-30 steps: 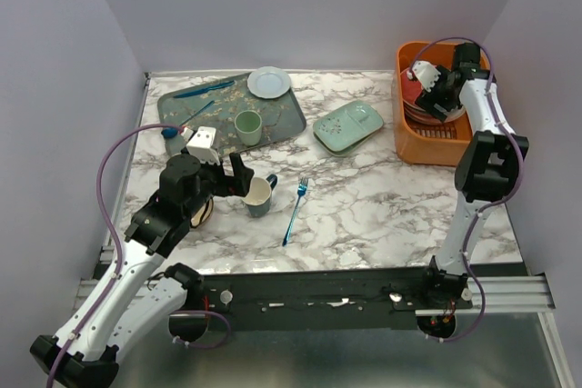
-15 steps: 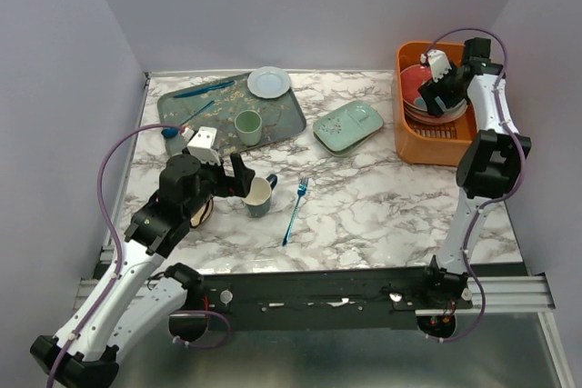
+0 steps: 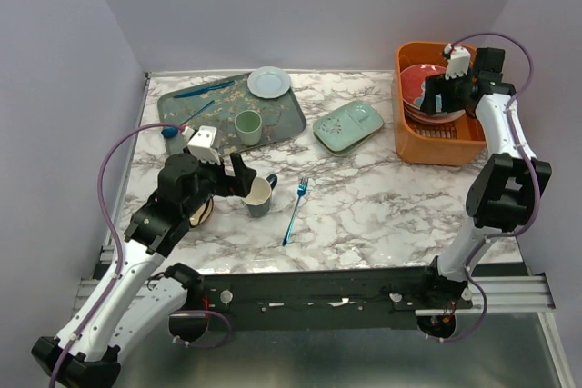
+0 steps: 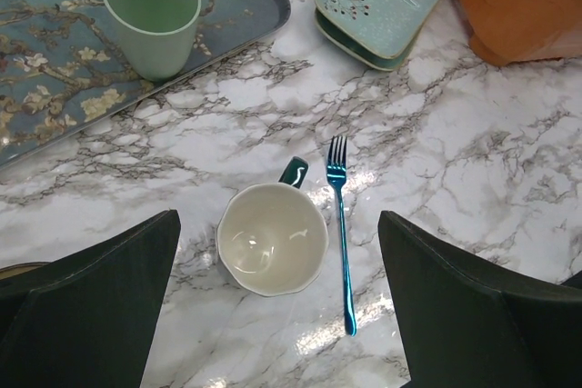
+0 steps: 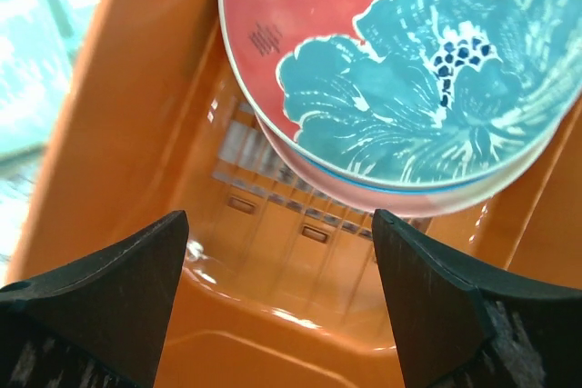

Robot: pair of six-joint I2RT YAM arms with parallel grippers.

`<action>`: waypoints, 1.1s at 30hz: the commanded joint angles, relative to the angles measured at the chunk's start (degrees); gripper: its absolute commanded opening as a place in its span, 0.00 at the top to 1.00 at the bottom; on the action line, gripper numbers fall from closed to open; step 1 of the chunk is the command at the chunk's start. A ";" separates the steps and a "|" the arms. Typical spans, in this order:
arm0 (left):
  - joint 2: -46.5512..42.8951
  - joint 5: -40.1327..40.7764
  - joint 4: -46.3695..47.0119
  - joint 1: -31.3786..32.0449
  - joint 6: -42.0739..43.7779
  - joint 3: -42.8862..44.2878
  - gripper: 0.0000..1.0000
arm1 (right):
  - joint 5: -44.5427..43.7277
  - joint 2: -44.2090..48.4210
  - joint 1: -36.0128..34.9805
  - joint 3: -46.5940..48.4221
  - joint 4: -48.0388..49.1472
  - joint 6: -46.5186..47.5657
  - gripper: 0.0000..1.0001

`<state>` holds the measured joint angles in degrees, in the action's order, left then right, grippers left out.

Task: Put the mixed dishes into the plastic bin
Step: Place the plate in the plastic bin, then pick up the plate at the center of the board.

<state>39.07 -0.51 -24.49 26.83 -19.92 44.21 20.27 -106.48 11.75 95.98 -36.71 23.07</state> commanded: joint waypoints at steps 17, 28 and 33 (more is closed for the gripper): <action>1.00 -16.88 19.03 -0.55 -16.80 -4.65 0.01 | 14.85 23.15 1.52 -18.99 16.32 -20.53 0.11; 9.35 -20.84 30.98 -0.46 -26.21 -5.09 0.01 | 32.63 36.77 2.05 -29.36 19.39 -16.48 0.11; 12.95 -20.41 33.89 0.15 -28.59 -4.31 0.01 | 38.70 42.48 2.05 -34.97 20.62 -14.37 0.10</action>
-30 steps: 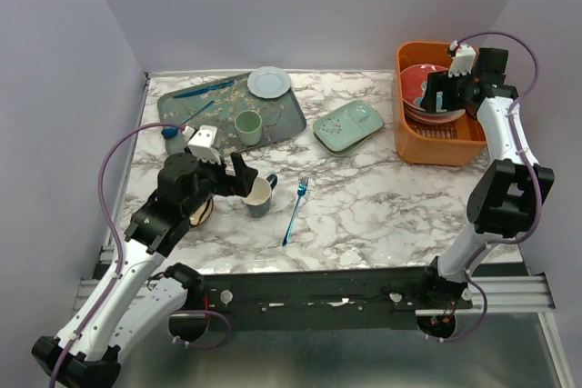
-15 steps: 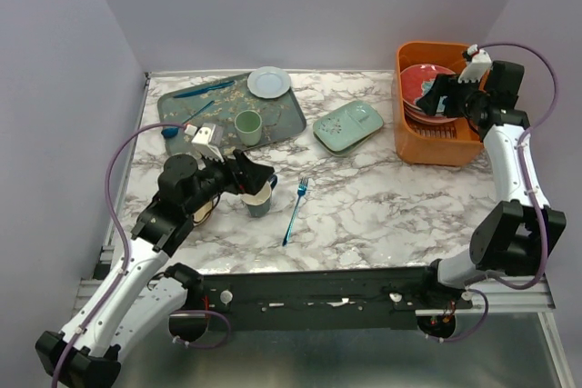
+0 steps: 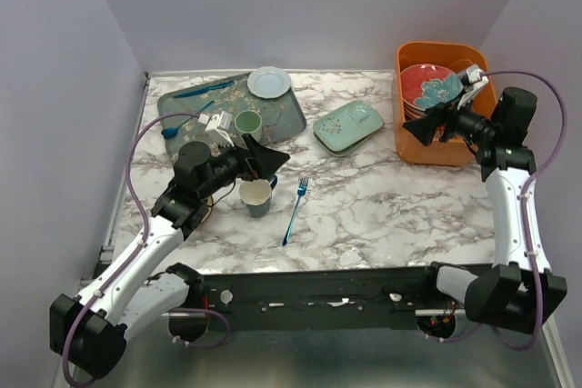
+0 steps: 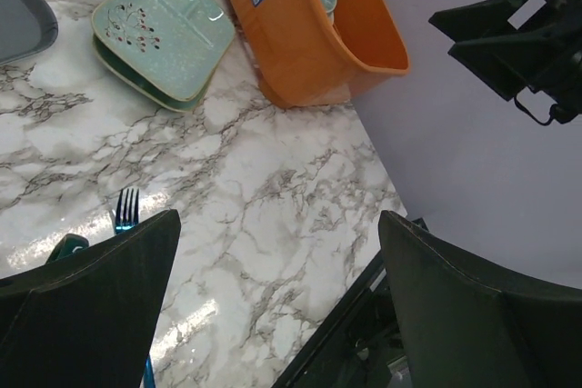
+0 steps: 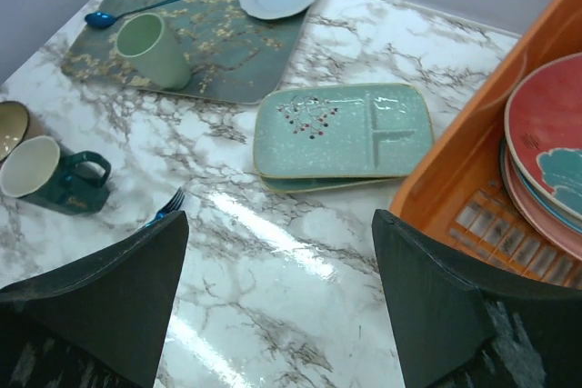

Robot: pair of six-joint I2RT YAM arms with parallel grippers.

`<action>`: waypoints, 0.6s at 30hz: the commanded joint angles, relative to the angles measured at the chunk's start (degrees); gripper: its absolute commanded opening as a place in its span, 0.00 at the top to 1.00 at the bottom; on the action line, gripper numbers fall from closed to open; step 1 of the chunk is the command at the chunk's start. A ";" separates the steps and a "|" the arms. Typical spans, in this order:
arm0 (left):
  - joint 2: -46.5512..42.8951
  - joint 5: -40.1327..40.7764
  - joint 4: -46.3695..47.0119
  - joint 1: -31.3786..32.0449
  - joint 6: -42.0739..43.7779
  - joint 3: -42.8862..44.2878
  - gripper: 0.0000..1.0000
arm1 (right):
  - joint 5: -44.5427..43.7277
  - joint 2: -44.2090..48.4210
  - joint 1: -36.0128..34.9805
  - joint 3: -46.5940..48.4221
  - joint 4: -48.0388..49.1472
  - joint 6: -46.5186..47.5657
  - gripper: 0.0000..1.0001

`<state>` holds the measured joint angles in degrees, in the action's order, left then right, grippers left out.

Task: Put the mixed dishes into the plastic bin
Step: Pick up the plate at the center of the board.

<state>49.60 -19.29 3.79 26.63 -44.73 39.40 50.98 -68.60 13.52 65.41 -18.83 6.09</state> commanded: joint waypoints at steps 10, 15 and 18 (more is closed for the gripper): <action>18.57 4.50 5.45 6.22 -4.66 9.11 0.01 | 12.91 11.11 0.28 -10.29 3.45 3.05 0.08; 28.87 15.84 1.84 10.63 -8.25 17.98 0.01 | 18.45 13.22 0.28 -12.41 3.54 2.79 0.08; 36.33 22.27 -1.40 11.77 -11.77 24.04 0.01 | 18.10 14.10 0.28 -13.20 3.62 2.35 0.08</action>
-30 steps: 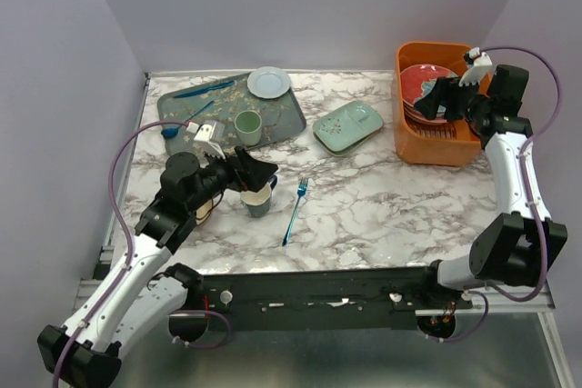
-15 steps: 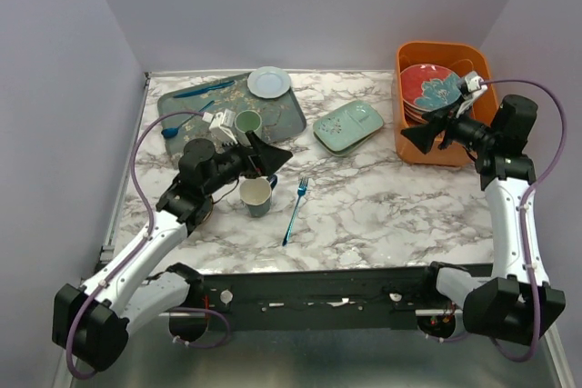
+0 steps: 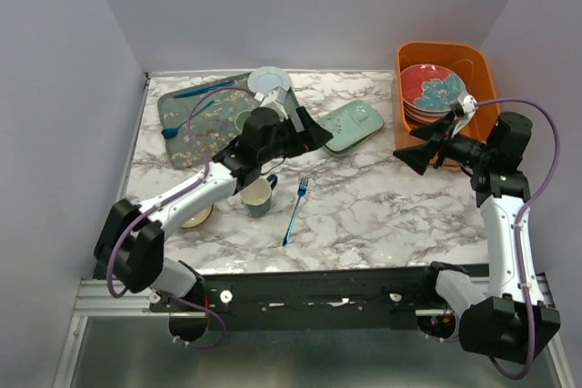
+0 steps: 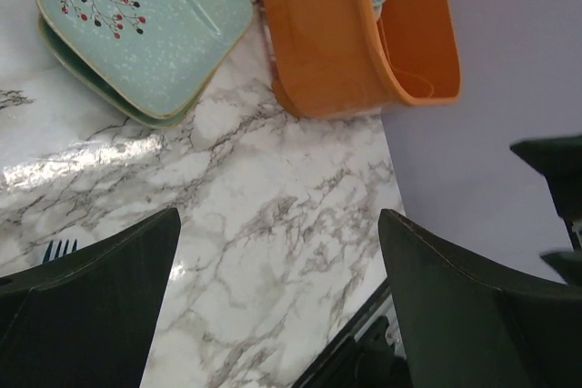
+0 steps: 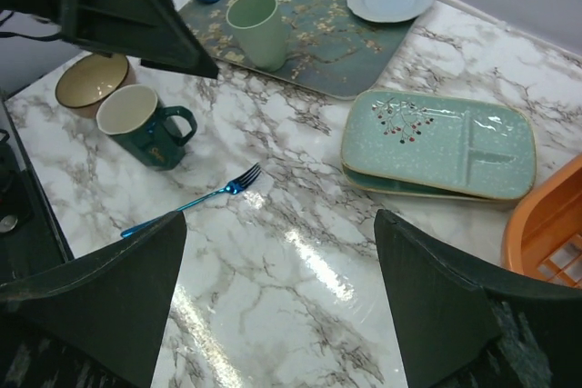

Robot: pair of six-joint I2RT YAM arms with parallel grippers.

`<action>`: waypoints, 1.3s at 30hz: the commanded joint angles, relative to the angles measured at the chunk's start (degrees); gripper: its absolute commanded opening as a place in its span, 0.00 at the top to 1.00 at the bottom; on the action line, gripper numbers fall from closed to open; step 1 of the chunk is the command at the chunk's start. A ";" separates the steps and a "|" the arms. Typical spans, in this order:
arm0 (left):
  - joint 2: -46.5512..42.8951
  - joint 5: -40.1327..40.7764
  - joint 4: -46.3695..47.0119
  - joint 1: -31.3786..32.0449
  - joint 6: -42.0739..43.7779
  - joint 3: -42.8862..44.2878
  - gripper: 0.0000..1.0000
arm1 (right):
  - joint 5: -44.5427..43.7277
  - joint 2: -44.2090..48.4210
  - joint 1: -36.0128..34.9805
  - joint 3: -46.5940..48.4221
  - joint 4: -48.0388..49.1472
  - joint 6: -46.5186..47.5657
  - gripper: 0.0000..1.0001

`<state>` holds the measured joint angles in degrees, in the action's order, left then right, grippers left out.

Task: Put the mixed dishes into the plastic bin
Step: Pick up the plate at the center of the board.

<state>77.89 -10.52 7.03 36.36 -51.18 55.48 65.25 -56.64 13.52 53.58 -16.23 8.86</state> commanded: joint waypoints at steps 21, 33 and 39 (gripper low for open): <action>43.66 8.94 -13.27 -3.05 -7.97 35.13 0.20 | -0.30 1.54 0.28 -1.81 0.94 -1.13 0.08; 46.21 5.25 -9.40 -3.93 -9.82 35.66 0.44 | -0.65 1.01 0.28 -1.81 0.94 -1.04 0.08; 47.53 5.16 -9.31 -4.10 -10.78 36.45 0.52 | -0.74 1.01 0.28 -1.73 0.94 -1.04 0.08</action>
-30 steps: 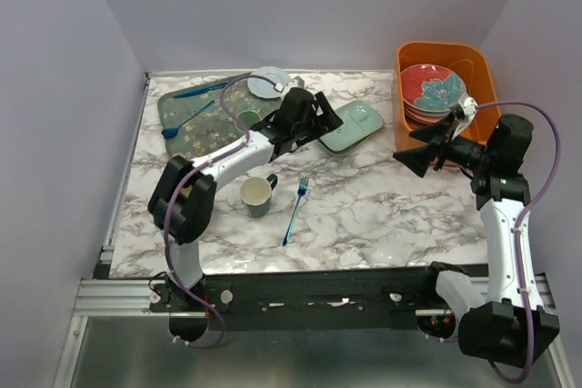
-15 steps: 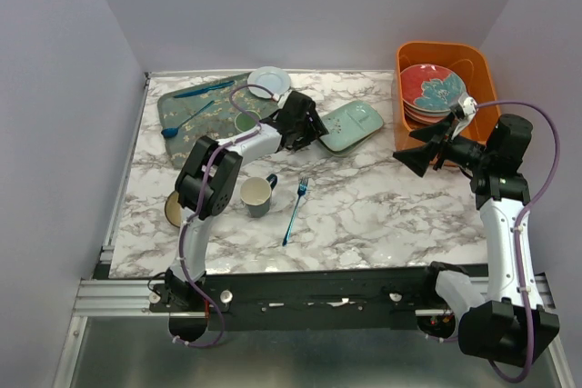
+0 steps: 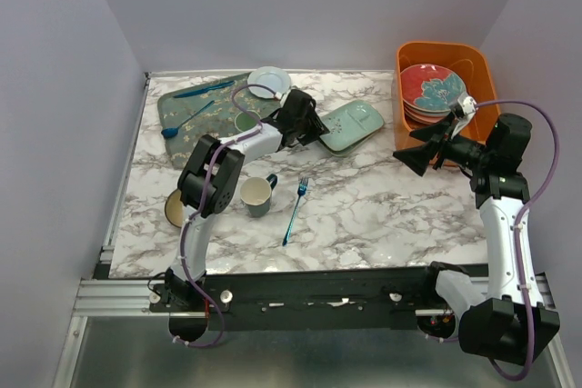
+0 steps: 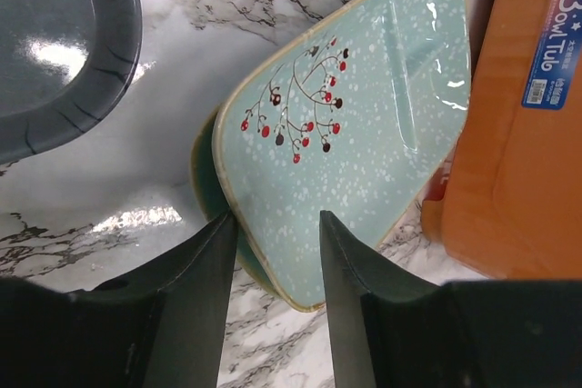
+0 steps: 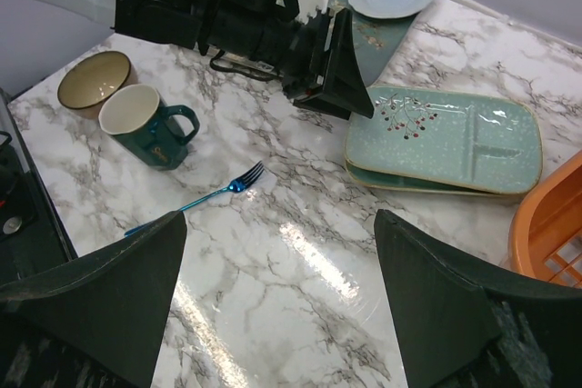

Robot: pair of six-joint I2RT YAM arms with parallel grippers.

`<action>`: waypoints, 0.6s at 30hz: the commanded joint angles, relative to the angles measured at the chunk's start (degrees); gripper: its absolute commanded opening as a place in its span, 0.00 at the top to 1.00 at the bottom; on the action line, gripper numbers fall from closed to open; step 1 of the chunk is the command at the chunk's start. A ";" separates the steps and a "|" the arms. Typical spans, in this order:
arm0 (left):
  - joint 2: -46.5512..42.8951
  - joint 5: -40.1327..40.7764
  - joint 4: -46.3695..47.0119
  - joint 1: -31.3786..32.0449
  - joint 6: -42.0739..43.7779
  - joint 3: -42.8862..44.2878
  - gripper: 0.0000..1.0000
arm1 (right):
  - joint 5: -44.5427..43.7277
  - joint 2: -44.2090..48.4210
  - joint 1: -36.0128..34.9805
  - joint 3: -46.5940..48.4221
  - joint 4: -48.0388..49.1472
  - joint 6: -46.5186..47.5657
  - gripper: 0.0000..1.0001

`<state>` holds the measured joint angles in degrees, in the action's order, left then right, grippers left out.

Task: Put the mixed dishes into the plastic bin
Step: Pick up the plate at the center of the board.

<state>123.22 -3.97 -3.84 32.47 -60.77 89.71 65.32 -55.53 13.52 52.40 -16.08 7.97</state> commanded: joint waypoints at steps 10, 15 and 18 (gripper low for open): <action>4.22 -1.13 2.52 -0.30 -3.91 2.22 0.58 | -0.81 0.16 0.28 -0.46 0.78 -0.32 0.08; 4.14 -0.95 3.48 -0.39 -4.88 1.70 0.73 | -0.72 0.33 0.28 -0.46 0.78 -0.41 0.08; 3.17 -1.13 5.85 -0.47 -5.14 0.47 0.85 | -0.63 0.33 0.28 -0.46 0.69 -0.50 0.08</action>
<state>126.58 -4.58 -2.33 32.25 -64.84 90.52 65.28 -55.51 13.52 52.40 -16.08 7.94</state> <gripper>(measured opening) 0.220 0.915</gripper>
